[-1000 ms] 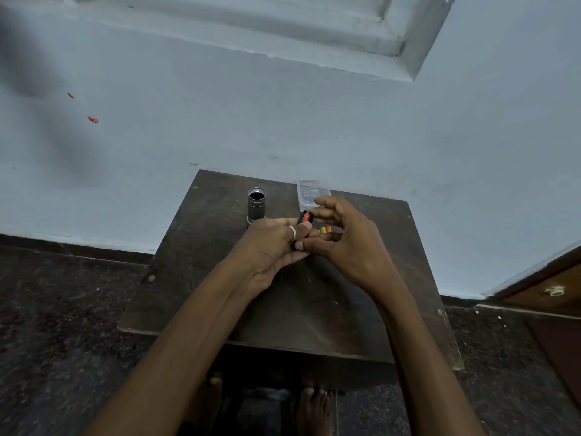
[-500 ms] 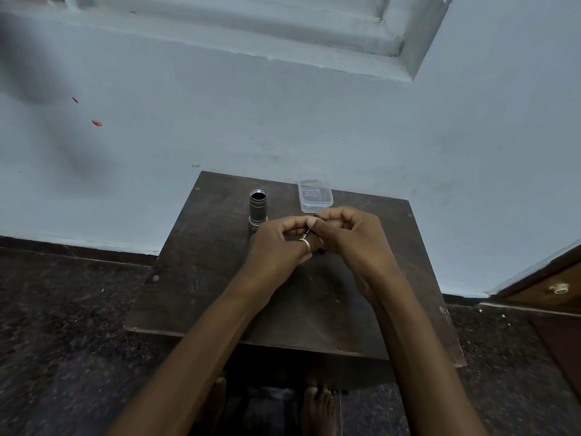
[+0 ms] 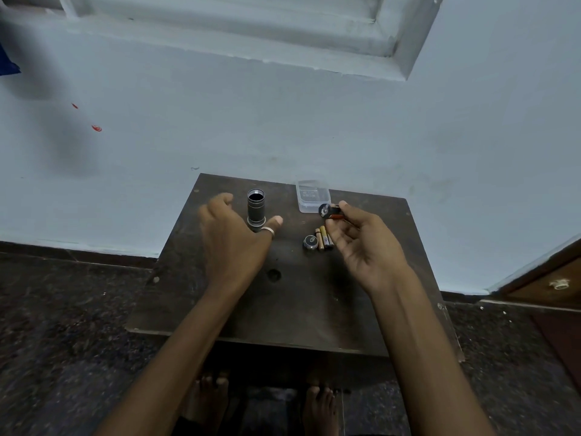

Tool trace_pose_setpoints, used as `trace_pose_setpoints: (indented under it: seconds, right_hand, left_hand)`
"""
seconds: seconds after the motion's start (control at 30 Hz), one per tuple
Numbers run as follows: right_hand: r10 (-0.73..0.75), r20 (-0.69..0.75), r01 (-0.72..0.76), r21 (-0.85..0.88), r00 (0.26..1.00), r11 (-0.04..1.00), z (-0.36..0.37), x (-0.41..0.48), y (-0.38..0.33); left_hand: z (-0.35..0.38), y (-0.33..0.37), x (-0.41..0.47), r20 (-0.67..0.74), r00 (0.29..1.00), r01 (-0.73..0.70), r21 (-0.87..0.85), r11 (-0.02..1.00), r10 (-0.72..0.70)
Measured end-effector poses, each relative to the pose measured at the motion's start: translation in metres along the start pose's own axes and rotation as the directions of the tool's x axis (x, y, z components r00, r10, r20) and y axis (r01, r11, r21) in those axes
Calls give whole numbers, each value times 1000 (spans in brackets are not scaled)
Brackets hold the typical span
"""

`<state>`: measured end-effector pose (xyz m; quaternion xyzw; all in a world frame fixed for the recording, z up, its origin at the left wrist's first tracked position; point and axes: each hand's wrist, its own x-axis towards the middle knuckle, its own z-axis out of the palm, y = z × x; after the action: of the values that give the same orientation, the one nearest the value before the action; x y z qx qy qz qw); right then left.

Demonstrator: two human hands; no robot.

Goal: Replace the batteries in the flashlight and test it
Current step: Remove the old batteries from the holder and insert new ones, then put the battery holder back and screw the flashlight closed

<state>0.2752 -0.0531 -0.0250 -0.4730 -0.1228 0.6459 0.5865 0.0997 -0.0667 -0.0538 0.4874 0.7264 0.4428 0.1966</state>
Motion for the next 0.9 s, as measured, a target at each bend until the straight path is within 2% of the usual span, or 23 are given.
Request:
trace_pose_setpoints:
  seconds: [0.1, 0.2, 0.37, 0.6, 0.8, 0.9]
  right_hand:
    - [65, 13, -67, 132, 998, 989, -3, 3, -1]
    - [69, 5, -69, 143, 998, 987, -5, 7, -1]
    - [41, -14, -39, 98, 999, 994, -4, 7, -1]
    - [-42, -23, 43, 42, 999, 998, 2, 2, 3]
    - [-113, 42, 113, 0, 993, 994, 4, 2, 6]
    - [-162, 63, 167, -102, 985, 981, 6, 2, 9]
  left_hand:
    - [9, -10, 11, 137, 990, -42, 42, 998, 36]
    - [15, -18, 16, 202, 974, -110, 34, 993, 101]
    - [19, -21, 20, 178, 971, -177, 77, 981, 161]
    - [19, -20, 16, 182, 922, -358, 67, 932, 341]
    - [19, -12, 7, 205, 900, -406, 75, 911, 385]
    - [18, -10, 5, 208, 894, -420, 81, 904, 397]
